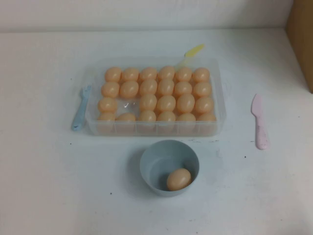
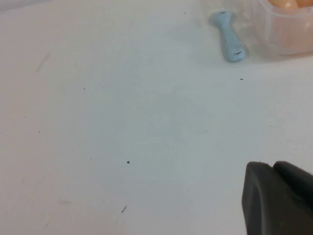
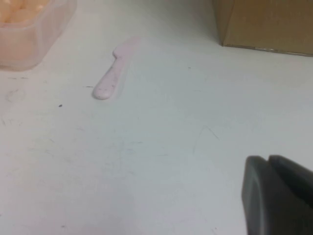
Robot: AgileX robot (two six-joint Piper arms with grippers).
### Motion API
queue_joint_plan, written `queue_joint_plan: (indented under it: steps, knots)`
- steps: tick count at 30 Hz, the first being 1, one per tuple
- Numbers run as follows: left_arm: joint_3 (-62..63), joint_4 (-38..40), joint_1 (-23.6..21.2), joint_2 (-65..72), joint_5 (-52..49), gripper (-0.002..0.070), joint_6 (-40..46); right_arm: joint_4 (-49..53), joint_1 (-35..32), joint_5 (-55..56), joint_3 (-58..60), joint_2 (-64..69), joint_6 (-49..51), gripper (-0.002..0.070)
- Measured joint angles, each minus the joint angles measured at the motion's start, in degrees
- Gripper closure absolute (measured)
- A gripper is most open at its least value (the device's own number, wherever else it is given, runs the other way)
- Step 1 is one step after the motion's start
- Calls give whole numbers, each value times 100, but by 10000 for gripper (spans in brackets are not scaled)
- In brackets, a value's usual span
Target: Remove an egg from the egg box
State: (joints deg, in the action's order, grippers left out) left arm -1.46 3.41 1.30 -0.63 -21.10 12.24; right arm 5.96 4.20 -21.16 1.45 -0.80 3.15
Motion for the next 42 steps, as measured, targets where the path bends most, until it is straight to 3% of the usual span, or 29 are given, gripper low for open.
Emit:
queue_joint_plan:
  steps: [29,32,39,42]
  knots:
    - [0,0,0,0,0,678,0,-134,0,0,0,0,0,696]
    - [0,0,0,0,0,678,0,-1136,0,102,0,0,0,696]
    - [0,0,-90,0,0,678,0,-5286,0,1000,0,0,0,696]
    - [0,0,-90,0,0,678,0,-5953,0,1120,0,0,0,696]
